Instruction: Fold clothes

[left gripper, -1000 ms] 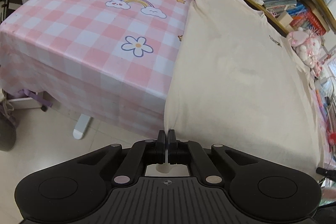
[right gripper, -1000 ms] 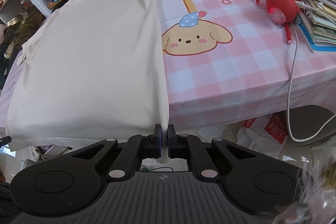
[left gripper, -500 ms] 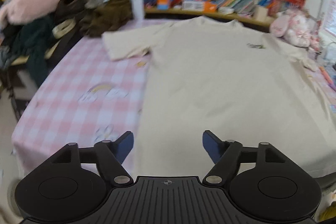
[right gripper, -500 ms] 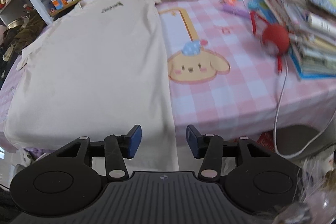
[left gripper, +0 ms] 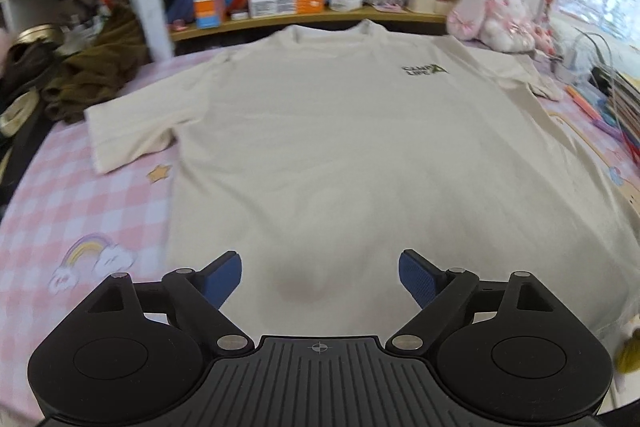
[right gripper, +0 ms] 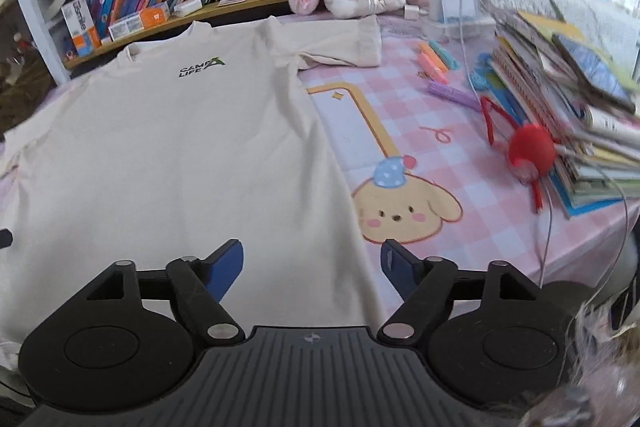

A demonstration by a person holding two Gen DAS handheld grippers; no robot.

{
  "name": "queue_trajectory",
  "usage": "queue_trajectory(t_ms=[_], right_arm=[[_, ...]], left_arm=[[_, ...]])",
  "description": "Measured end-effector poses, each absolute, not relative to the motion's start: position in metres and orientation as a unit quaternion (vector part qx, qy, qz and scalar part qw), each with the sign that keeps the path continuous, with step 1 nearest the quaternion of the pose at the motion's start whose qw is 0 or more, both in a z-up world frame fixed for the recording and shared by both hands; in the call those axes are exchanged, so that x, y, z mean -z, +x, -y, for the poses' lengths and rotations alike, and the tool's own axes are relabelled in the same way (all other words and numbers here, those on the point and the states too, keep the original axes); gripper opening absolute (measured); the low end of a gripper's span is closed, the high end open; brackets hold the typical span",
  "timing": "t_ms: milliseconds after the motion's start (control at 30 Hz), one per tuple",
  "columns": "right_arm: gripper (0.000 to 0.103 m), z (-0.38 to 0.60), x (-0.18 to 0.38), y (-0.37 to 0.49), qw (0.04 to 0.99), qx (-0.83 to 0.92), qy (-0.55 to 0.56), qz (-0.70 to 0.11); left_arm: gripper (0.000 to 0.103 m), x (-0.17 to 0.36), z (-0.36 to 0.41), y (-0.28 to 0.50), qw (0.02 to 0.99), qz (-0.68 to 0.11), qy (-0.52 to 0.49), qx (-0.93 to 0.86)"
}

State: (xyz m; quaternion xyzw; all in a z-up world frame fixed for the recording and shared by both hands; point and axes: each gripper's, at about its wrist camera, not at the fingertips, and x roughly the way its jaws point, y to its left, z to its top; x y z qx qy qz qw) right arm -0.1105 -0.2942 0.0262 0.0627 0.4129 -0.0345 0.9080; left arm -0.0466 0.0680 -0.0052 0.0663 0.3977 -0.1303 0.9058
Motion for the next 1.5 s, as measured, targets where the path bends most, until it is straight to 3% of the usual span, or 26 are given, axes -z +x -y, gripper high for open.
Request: queue_trajectory(t_ms=[333, 900, 1500], right_arm=[[0.083, 0.242, -0.025, -0.085, 0.912, 0.073, 0.061, -0.399], [0.085, 0.19, -0.03, -0.056, 0.91, 0.073, 0.009, -0.408], [0.085, 0.289, -0.016, 0.019, 0.911, 0.015, 0.066, -0.407]], left_arm=[[0.089, 0.008, -0.058, -0.016, 0.894, -0.386, 0.145, 0.177], [0.089, 0.023, -0.072, 0.007, 0.875, -0.411, 0.109, 0.23], [0.094, 0.017, 0.0, 0.022, 0.894, -0.423, 0.071, 0.126]])
